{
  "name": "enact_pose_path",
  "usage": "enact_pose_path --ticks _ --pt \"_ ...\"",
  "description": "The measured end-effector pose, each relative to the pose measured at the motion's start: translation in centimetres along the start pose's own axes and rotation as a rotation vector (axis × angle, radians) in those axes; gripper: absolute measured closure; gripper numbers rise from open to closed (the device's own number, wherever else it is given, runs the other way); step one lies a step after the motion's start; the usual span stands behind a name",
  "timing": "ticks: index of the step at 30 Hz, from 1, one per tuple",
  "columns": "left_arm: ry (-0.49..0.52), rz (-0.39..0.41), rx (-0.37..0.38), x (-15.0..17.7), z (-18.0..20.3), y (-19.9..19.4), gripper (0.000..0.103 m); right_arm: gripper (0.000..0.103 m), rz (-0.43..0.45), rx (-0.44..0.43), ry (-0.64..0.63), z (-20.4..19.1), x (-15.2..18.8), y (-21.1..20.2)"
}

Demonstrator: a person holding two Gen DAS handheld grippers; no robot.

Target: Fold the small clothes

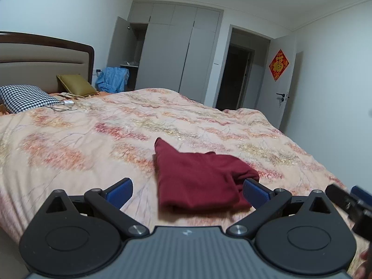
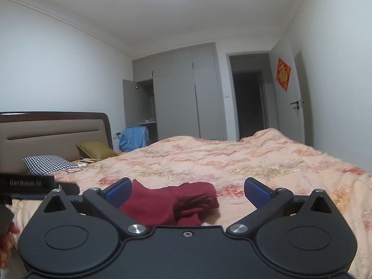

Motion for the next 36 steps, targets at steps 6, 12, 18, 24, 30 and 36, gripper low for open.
enact_pose_path --ticks 6,12,18,24,30,36 --pt "-0.014 -0.059 -0.03 4.7 0.1 -0.9 0.0 0.001 -0.008 0.008 -0.008 0.1 0.6 -2.0" --pt "0.025 -0.057 -0.068 6.4 0.4 -1.9 0.0 0.0 -0.065 0.013 -0.008 1.2 3.5 -2.7" --pt "0.059 -0.048 -0.112 7.0 1.1 -2.0 0.0 0.001 -0.106 0.012 0.016 2.7 6.6 -2.4" --pt "0.039 -0.053 -0.127 8.2 0.9 -2.1 0.0 0.001 -0.124 0.02 0.035 3.5 7.8 -1.5" --pt "0.029 -0.067 -0.134 8.7 -0.1 -2.3 0.0 0.001 -0.147 0.021 0.047 3.4 8.4 -1.0" --pt "0.01 -0.064 -0.132 8.7 -0.4 -2.5 0.0 0.001 -0.149 0.012 0.039 2.9 8.3 -1.0"
Point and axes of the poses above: each gripper's, at about its wrist camera, not at the fingertips, and y roughly the way its jaws point, z to its right, x to its underside, the point moved 5 cm from there along y, roughly the way its jaws point, and after that the axes turned 3 degrees about z, right-handed, at the moved point
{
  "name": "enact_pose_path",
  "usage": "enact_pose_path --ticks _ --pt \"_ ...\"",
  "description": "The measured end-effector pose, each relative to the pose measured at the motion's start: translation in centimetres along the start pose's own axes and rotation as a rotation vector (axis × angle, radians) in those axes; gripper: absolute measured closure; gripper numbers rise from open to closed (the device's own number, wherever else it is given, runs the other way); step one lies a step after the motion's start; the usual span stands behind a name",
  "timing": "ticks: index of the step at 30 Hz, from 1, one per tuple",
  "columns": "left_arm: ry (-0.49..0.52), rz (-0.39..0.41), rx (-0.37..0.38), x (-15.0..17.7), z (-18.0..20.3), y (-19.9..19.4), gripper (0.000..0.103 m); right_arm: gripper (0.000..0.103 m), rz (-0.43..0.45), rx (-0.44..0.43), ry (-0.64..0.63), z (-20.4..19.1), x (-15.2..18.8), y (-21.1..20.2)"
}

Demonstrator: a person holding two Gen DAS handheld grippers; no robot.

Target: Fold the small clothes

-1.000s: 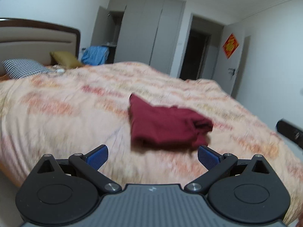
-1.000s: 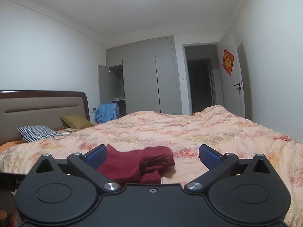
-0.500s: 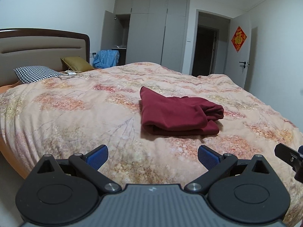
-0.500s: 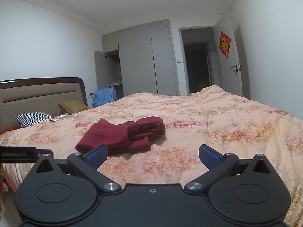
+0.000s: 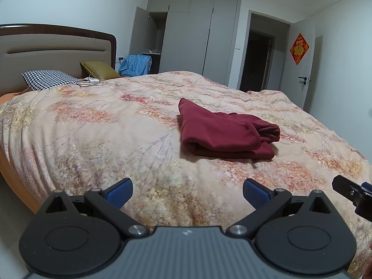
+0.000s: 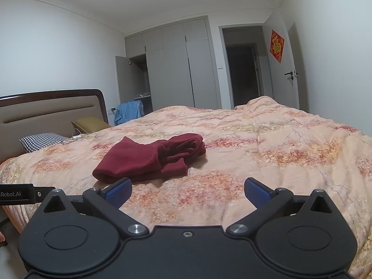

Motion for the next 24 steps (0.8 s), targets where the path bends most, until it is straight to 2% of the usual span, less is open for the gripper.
enact_pose_path --ticks 24 --pt "-0.007 -0.009 0.005 0.04 0.21 -0.03 0.0 0.0 0.0 -0.004 0.002 0.0 -0.19 -0.2"
Point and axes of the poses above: each gripper's, at about its wrist camera, not at the fingertips, and y roughly the way its jaws point, z to its right, x to its underside, the point moved 5 cm from there along y, roughly the way its jaws point, and after that the axes turned 3 degrees about z, right-handed, at the moved point
